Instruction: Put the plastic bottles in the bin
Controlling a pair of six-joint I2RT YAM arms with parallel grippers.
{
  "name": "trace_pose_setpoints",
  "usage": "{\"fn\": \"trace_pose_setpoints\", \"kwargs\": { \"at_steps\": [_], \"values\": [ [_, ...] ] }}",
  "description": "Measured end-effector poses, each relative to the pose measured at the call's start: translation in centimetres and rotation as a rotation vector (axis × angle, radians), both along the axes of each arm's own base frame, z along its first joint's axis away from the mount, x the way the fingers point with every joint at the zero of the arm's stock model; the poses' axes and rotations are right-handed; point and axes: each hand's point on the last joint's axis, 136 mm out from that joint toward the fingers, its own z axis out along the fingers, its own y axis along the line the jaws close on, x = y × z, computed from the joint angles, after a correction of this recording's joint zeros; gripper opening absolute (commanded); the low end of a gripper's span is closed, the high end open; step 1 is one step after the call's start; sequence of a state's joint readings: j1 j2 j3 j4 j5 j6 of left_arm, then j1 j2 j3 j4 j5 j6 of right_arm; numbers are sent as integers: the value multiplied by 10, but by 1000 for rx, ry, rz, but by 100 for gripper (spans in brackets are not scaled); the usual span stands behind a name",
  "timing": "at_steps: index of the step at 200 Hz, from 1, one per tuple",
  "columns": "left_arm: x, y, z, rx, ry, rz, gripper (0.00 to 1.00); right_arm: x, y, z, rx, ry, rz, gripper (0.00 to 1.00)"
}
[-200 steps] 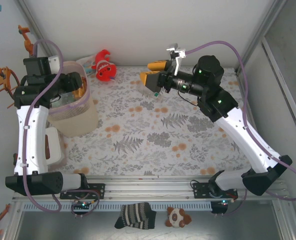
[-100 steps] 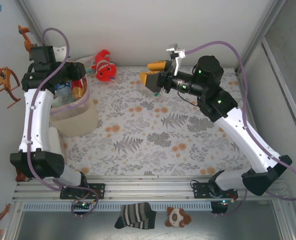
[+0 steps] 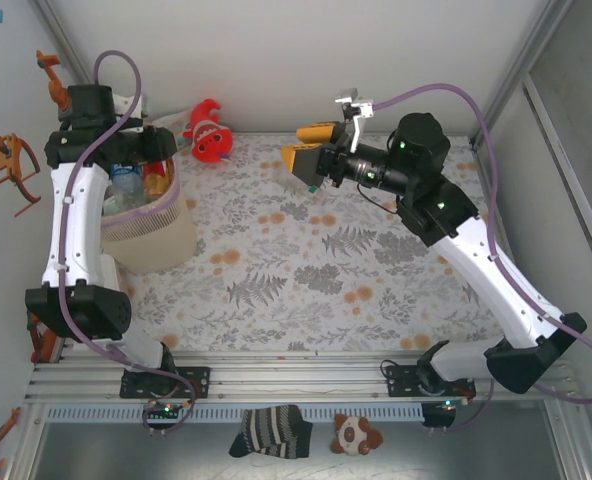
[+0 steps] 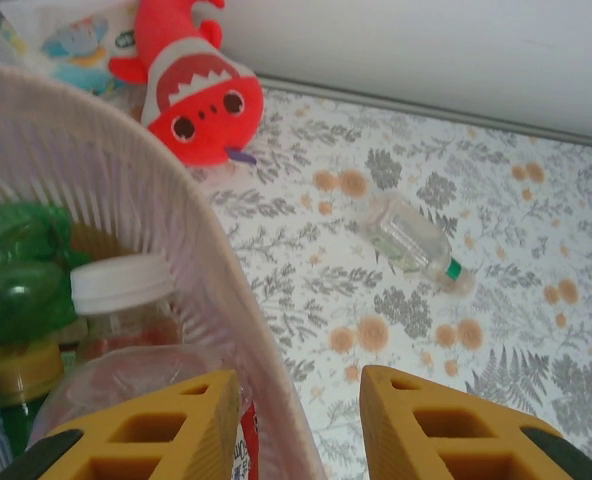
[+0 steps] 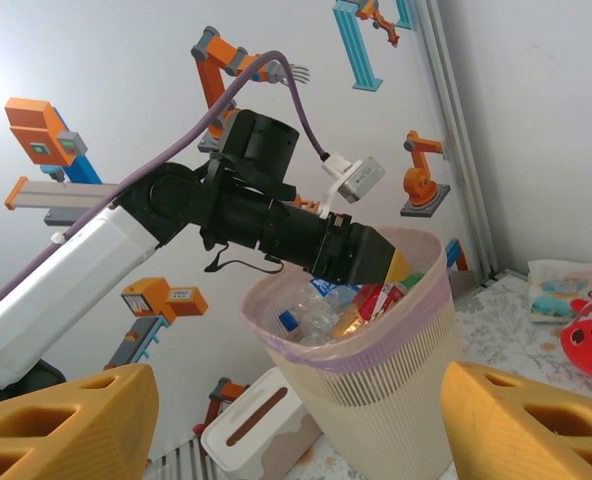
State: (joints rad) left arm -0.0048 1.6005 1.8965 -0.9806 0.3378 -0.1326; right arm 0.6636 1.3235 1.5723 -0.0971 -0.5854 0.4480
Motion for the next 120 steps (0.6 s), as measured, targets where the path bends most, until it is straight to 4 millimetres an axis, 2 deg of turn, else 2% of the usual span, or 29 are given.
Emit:
{"fn": "trace_pose_setpoints", "kwargs": {
  "at_steps": [76,120],
  "values": [
    [-28,0,3,-3,46,-3,36,1,1,-7,-5,12,0,73],
    [-34,2,-12,10,87,8,35,0,0,-8,-5,17,0,73]
  ]
}}
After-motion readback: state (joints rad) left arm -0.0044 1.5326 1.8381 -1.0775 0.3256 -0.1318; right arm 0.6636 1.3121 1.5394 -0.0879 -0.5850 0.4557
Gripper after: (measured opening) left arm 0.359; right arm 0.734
